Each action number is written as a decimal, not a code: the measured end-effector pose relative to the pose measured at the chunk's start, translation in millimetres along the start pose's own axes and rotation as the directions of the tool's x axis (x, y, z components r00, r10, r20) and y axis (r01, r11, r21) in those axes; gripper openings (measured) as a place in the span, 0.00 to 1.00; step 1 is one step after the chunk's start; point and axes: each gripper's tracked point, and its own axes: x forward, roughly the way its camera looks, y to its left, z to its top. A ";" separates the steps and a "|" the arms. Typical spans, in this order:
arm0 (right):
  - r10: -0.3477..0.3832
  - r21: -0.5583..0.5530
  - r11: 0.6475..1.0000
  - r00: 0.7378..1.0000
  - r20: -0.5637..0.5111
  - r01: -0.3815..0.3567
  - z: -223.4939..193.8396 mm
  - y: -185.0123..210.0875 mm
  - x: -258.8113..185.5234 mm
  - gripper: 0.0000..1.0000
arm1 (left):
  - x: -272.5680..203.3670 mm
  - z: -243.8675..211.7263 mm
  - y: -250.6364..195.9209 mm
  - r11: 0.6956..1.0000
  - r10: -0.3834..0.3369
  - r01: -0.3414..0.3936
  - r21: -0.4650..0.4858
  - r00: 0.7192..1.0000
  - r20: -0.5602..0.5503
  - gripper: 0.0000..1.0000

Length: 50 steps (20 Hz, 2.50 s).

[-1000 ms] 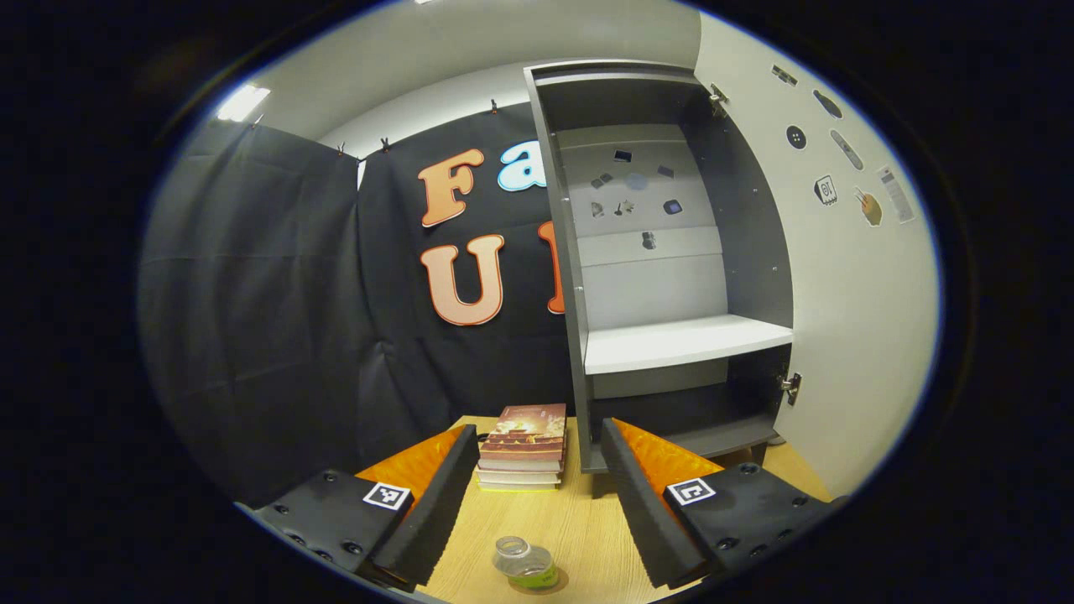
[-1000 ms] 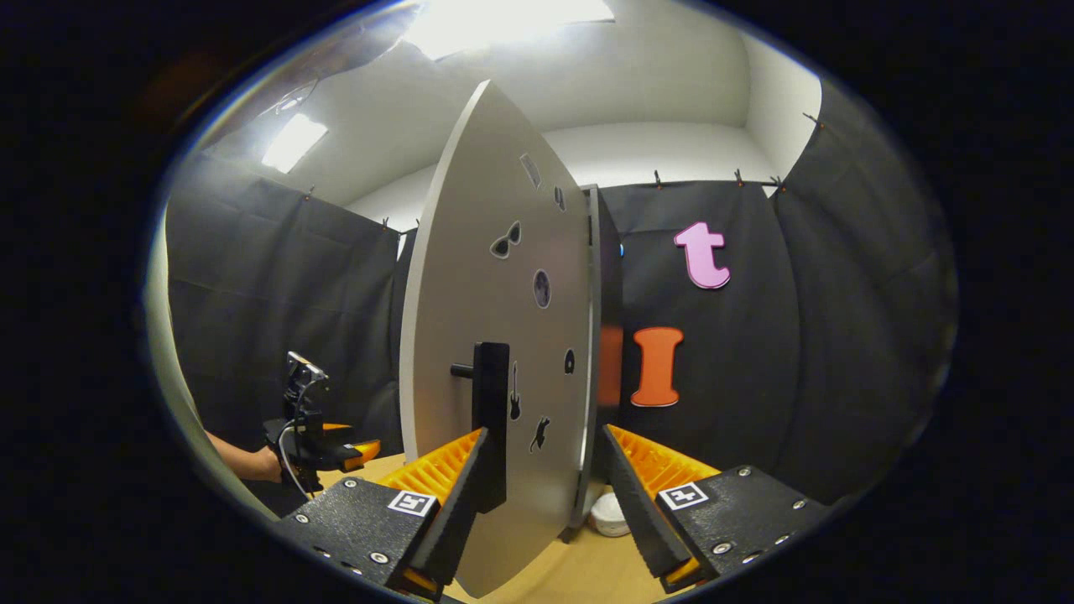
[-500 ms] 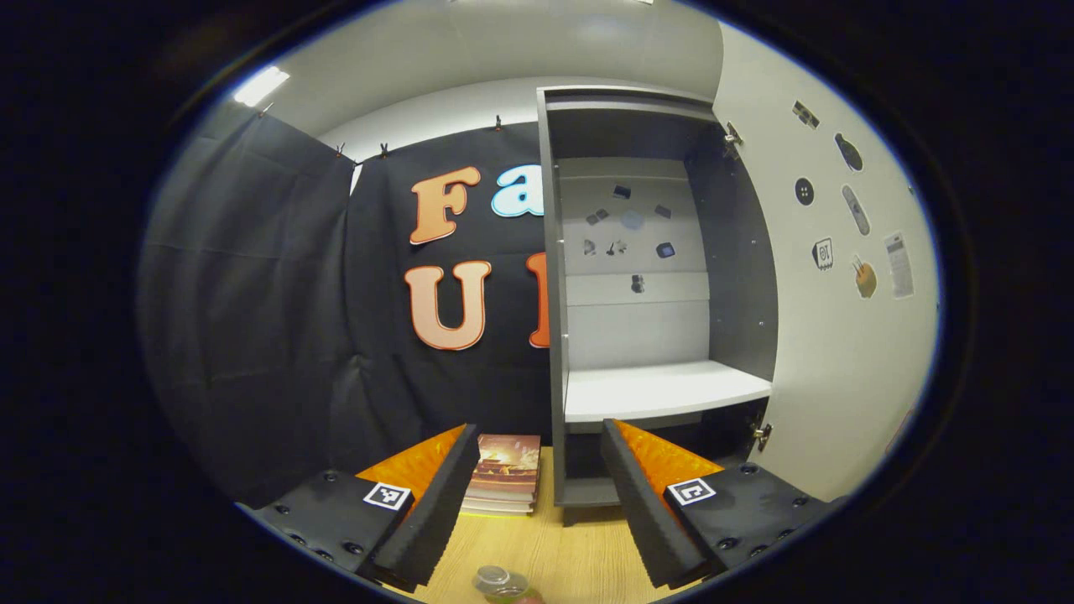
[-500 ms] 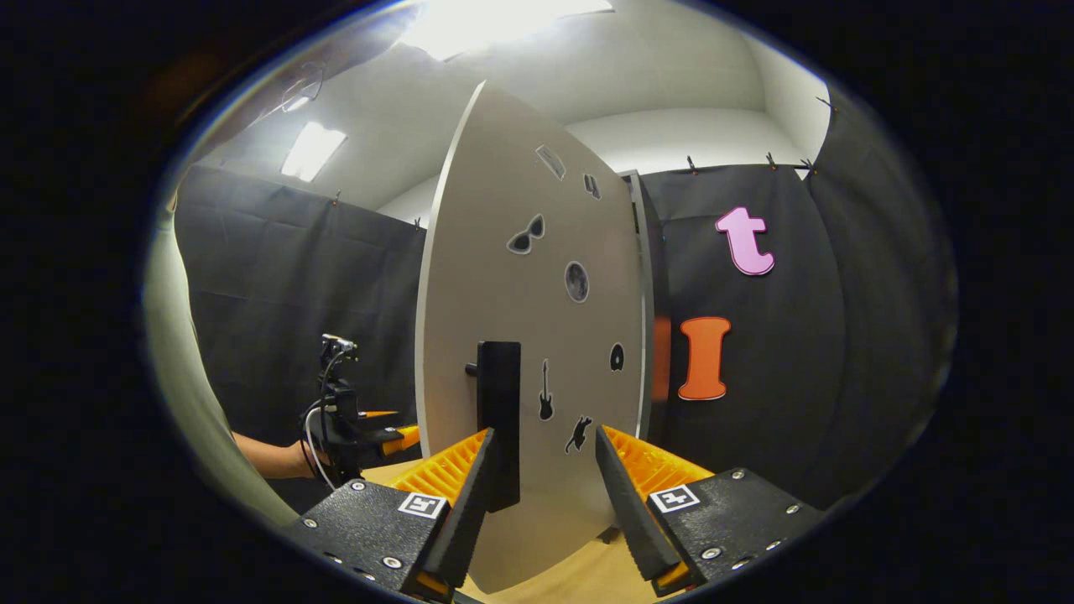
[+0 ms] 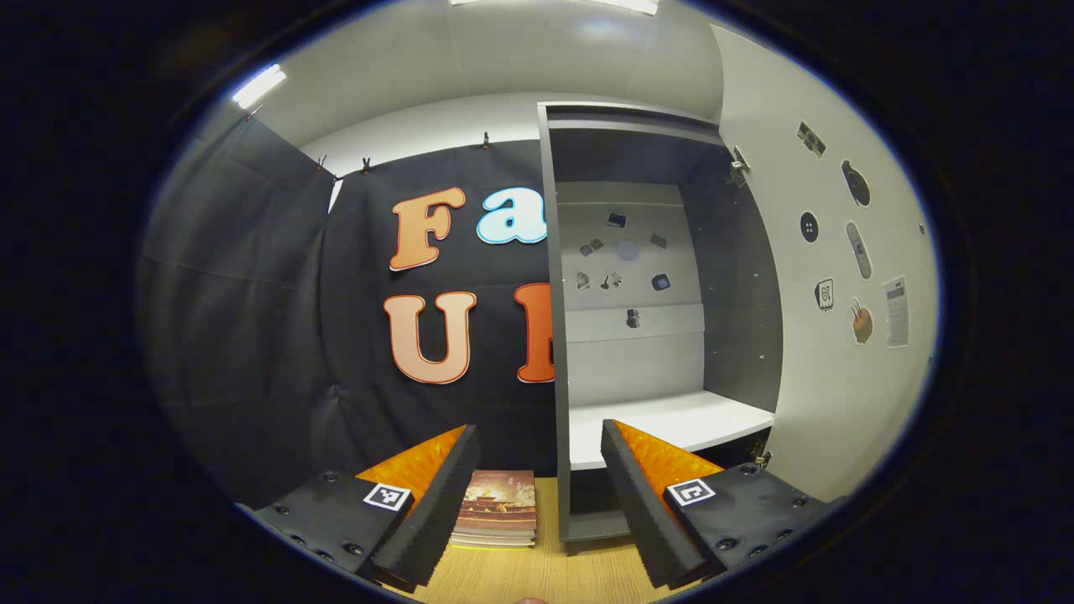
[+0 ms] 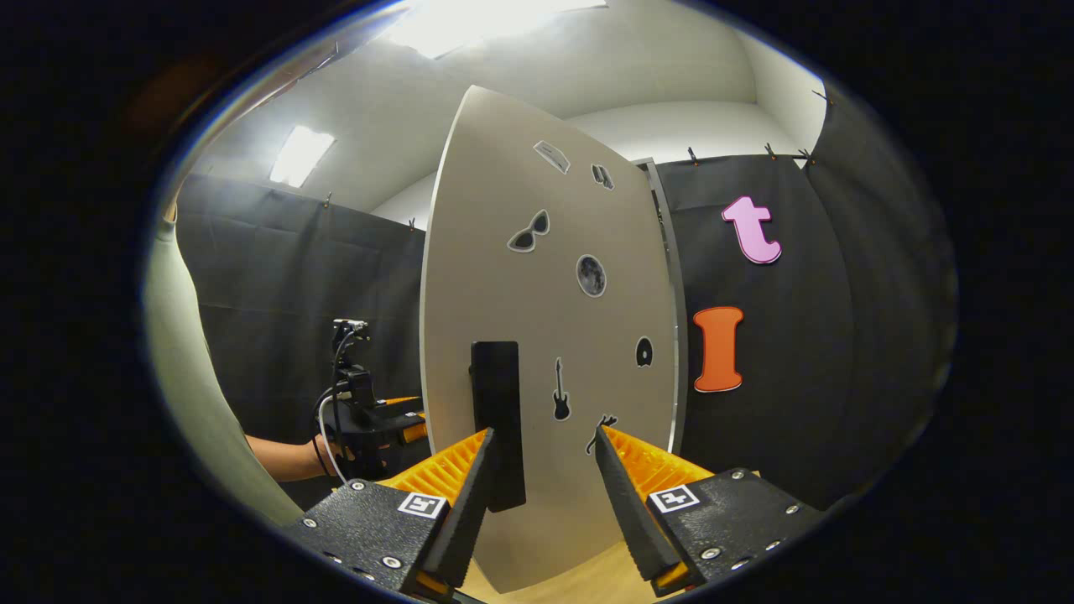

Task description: Open the cabinet door with the right hand, grasp the bottle in the cabinet with the left hand and place it on the coaster, then close the cabinet door with the right hand.

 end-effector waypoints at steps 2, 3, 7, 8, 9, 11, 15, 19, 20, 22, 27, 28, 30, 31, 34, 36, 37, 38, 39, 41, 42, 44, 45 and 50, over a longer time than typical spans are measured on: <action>-0.005 0.022 1.000 1.000 0.001 0.005 -9.0 4.4 15.4 0.75 | 4.6 1.1 8.1 1.000 0.004 -0.004 -0.006 1.000 0.003 0.95; -0.003 0.040 0.999 1.000 -0.004 0.003 -12.3 6.5 24.0 0.85 | 5.5 0.8 12.1 1.000 0.009 -0.009 -0.006 1.000 0.002 0.94; 0.021 0.060 0.998 1.000 -0.014 -0.020 -17.8 8.0 76.4 0.81 | 6.5 -1.4 29.5 1.000 0.024 -0.024 0.002 1.000 0.007 0.96; 0.030 0.056 0.998 0.999 -0.015 -0.029 -16.3 13.1 94.0 0.86 | 6.7 -2.5 36.3 1.000 0.030 -0.030 0.007 1.000 0.008 0.95; 0.041 0.052 0.998 0.999 -0.018 -0.040 -16.9 16.6 112.5 0.86 | 7.1 -3.4 41.9 0.999 0.037 -0.037 0.010 0.999 0.006 0.95; 0.056 0.051 0.997 0.998 -0.033 -0.054 -26.1 22.3 153.2 0.87 | 9.5 -3.9 57.8 0.998 0.056 -0.057 0.008 0.998 0.002 0.96; 0.040 0.034 0.999 0.997 -0.065 -0.038 -69.6 21.2 246.6 0.92 | 8.9 -5.4 92.3 0.993 0.117 -0.116 0.035 0.993 -0.017 0.96; 0.070 0.103 0.993 0.997 -0.042 -0.065 -72.3 -3.9 330.6 0.92 | 2.2 -7.8 120.4 0.988 0.148 -0.148 0.039 0.989 -0.017 0.96; 0.091 0.124 0.989 0.995 -0.042 -0.085 -69.1 5.3 337.6 0.92 | 0.7 -11.8 129.2 0.987 0.159 -0.158 0.035 0.987 -0.025 0.96; 0.112 0.157 0.982 0.993 -0.049 -0.103 -69.0 13.1 368.4 0.92 | -1.1 -18.4 143.7 0.984 0.176 -0.175 0.016 0.983 -0.047 0.95; 0.084 0.093 0.992 0.996 -0.037 -0.081 -79.4 48.4 428.0 0.93 | -4.4 -16.3 178.2 0.975 0.221 -0.221 0.003 0.975 -0.040 0.95; 0.059 0.065 0.996 0.998 -0.029 -0.057 -81.1 46.5 428.4 0.93 | -2.8 -13.8 182.3 0.975 0.222 -0.223 0.001 0.974 -0.036 0.96; 0.019 0.035 0.999 1.000 -0.004 -0.019 -71.4 33.2 426.6 0.91 | -0.8 -12.3 188.2 0.974 0.226 -0.226 0.001 0.974 -0.029 0.96; -0.003 0.039 0.999 1.000 -0.003 0.003 -69.3 28.6 427.8 0.95 | 0.8 -10.1 191.7 0.974 0.226 -0.227 0.001 0.974 -0.024 0.96; -0.059 0.063 0.996 0.998 -0.014 0.059 -66.5 18.8 418.6 0.99 | 4.8 -11.6 196.2 0.975 0.223 -0.223 -0.010 0.975 -0.019 0.95; -0.079 0.051 0.995 0.997 -0.017 0.080 -66.3 19.2 421.2 0.99 | 5.5 -12.6 199.7 0.975 0.223 -0.223 -0.020 0.975 -0.019 0.95; -0.093 0.031 0.995 0.996 -0.017 0.093 -65.7 19.6 422.6 0.99 | 5.1 -12.8 199.0 0.974 0.223 -0.223 -0.023 0.975 -0.021 0.94; -0.109 0.011 0.994 0.994 -0.016 0.110 -64.5 19.7 421.4 0.95 | 5.1 -12.6 199.0 0.974 0.224 -0.225 -0.024 0.974 -0.022 0.94; -0.125 -0.012 0.992 0.992 -0.018 0.124 -64.1 20.2 421.4 0.96 | 5.6 -11.5 199.5 0.975 0.222 -0.223 -0.026 0.975 -0.021 0.95; -0.156 -0.036 0.987 0.987 -0.026 0.155 -64.4 19.9 421.1 0.96 | 7.1 -11.5 199.0 0.978 0.208 -0.208 -0.022 0.978 -0.027 0.95; -0.170 -0.035 0.985 0.985 -0.031 0.169 -64.6 19.2 421.3 0.96 | 6.1 -11.1 198.1 0.980 0.199 -0.200 -0.018 0.979 -0.031 0.95; -0.191 -0.026 0.981 0.981 -0.042 0.190 -65.9 19.2 421.1 0.96 | 5.5 -8.2 195.9 0.983 0.184 -0.184 -0.012 0.982 -0.034 0.94; -0.199 -0.022 0.980 0.979 -0.045 0.198 -66.2 18.8 421.8 0.96 | 6.0 -6.5 194.2 0.984 0.177 -0.178 -0.010 0.984 -0.033 0.94; -0.215 -0.027 0.977 0.975 -0.062 0.214 -71.2 17.6 417.4 0.96 | 4.5 16.2 171.4 0.992 0.123 -0.123 -0.006 0.992 -0.017 0.94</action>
